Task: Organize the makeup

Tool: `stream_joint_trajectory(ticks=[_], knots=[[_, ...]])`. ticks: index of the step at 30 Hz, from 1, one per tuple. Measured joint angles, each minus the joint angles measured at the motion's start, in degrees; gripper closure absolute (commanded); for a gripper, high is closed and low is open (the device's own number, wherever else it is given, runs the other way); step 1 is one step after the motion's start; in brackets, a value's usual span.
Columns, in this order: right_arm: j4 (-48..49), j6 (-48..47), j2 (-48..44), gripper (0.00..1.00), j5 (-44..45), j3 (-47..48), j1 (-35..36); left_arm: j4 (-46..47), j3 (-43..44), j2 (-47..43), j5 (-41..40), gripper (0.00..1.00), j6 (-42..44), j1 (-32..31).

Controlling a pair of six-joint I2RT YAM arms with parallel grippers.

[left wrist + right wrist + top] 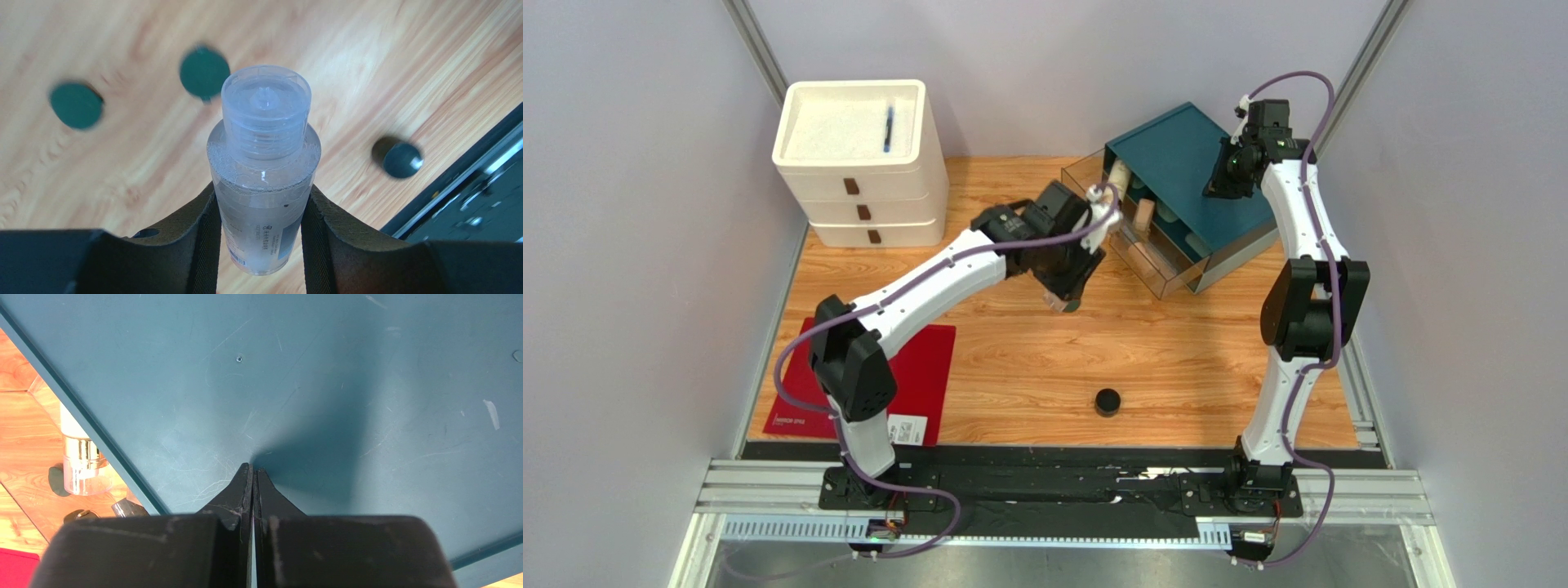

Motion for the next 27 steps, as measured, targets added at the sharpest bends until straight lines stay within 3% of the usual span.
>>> stream_joint_trajectory(ticks=[9, 19, 26, 27], knots=[[0.4, 0.0, -0.2, 1.0, 0.0, -0.4, 0.0, 8.4, 17.4, 5.3, 12.6, 1.0, -13.7, 4.1], [0.4, 0.0, -0.3, 1.0, 0.0, -0.4, -0.1, 27.4, 19.7, 18.0, 21.4, 1.0, -37.7, 4.0], [0.4, 0.1, -0.3, 1.0, -0.4, -0.5, -0.5, 32.2, 24.2, 24.2, 21.6, 1.0, -45.4, 4.0], [0.5, 0.1, -0.3, 1.0, -0.6, -0.5, -0.5, 32.8, 25.1, 24.8, 21.4, 0.93, -46.1, 4.0]])
